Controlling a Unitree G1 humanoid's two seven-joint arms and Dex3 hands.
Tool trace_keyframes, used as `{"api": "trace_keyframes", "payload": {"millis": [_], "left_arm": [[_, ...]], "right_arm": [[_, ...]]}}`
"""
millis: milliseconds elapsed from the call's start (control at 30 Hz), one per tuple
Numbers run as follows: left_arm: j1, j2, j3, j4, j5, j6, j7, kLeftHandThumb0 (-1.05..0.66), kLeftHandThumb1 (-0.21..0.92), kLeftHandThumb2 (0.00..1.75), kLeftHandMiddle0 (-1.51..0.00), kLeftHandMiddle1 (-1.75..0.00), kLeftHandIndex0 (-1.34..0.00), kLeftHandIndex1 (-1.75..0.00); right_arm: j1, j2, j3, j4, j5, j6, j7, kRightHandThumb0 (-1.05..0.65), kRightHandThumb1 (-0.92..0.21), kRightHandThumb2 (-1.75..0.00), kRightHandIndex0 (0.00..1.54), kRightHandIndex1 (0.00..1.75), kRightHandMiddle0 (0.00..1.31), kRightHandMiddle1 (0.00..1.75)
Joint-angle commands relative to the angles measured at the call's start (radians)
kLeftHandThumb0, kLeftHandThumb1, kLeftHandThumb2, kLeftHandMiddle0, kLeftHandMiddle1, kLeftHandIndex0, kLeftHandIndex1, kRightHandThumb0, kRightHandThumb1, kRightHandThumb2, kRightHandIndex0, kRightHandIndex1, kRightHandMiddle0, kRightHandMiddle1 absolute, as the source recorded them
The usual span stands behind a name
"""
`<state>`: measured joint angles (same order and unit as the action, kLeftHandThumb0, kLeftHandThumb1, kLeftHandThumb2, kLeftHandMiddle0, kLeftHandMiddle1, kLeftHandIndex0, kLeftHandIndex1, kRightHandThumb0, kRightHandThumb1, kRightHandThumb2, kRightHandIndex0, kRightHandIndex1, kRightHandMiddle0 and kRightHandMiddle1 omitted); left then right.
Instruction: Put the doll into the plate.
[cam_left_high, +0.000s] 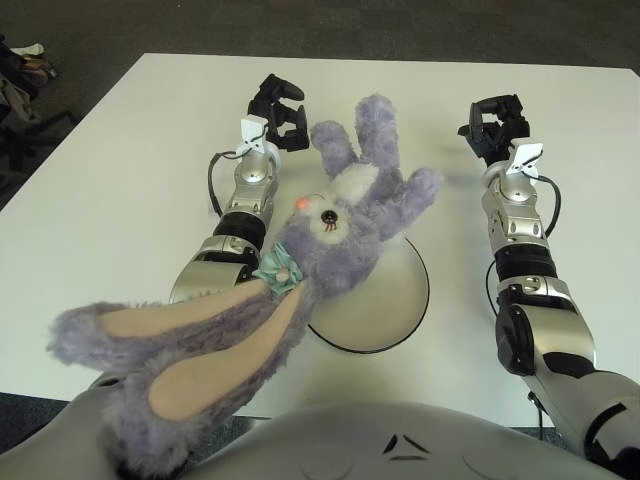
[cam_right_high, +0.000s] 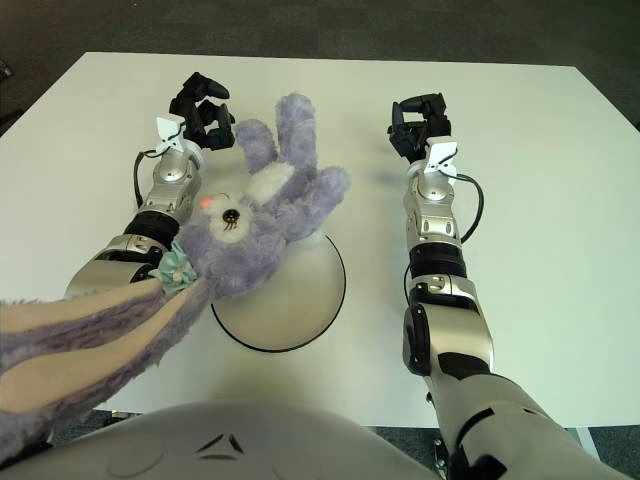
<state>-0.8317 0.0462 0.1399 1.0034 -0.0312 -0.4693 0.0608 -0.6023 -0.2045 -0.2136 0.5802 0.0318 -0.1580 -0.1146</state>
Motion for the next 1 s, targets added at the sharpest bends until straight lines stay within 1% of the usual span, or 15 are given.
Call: {"api": "trace_keyframes", "payload": {"millis": [0,167,233,400,467,667,833,967], "left_arm": [[0.038,0.008,0.005,-0.063,-0.026,-0.002,-0.049,-0.01,0.29,1.36,-0.52,-1.75,-0.51,-1.74],[0.086,0.034,0.008,-0.158,-0.059,0.005,-0.131,-0.01,0.29,1.35,-0.52,-1.75,-0.51,-1.74],[0.108,0.056,0.011,-0.211,-0.076,0.016,-0.175,-0.01,0.29,1.35,-0.52,-1.75,-0.51,-1.74],[0.151,0.106,0.010,-0.297,-0.084,0.031,-0.237,-0.01,0.29,1.35,-0.52,-1.75,-0.50,-1.74],[0.161,0.119,0.007,-0.318,-0.077,0.034,-0.244,-0.01,0.30,1.35,-0.51,-1.75,-0.50,-1.74],[0.202,0.211,-0.006,-0.362,-0.017,0.044,-0.251,-0.01,0.30,1.34,-0.51,-1.75,-0.50,-1.74],[0.219,0.257,-0.019,-0.375,0.023,0.049,-0.244,-0.01,0.30,1.34,-0.51,-1.75,-0.50,-1.74],[0.220,0.269,-0.028,-0.373,0.049,0.046,-0.230,-0.01,0.30,1.35,-0.52,-1.75,-0.50,-1.74]], "right_arm": [[0.023,0.001,-0.005,-0.072,0.024,0.019,0.015,-0.35,-0.91,-0.52,0.36,1.50,0.21,1.74],[0.045,0.009,-0.002,-0.132,0.026,0.031,0.013,-0.35,-0.91,-0.53,0.32,1.38,0.21,1.74],[0.052,0.011,0.000,-0.150,0.023,0.038,0.007,-0.35,-0.91,-0.53,0.32,1.35,0.20,1.75],[0.073,0.022,0.006,-0.219,0.011,0.086,-0.018,-0.35,-0.92,-0.52,0.31,1.29,0.20,1.75],[0.077,0.024,0.007,-0.236,0.009,0.102,-0.024,-0.35,-0.92,-0.51,0.30,1.27,0.20,1.75],[0.085,0.032,0.005,-0.282,0.016,0.147,-0.034,-0.35,-0.92,-0.51,0.30,1.26,0.20,1.75],[0.086,0.035,0.003,-0.296,0.018,0.166,-0.036,-0.35,-0.92,-0.51,0.30,1.27,0.20,1.75],[0.085,0.036,0.002,-0.300,0.021,0.174,-0.037,-0.35,-0.92,-0.51,0.30,1.28,0.20,1.75]]}}
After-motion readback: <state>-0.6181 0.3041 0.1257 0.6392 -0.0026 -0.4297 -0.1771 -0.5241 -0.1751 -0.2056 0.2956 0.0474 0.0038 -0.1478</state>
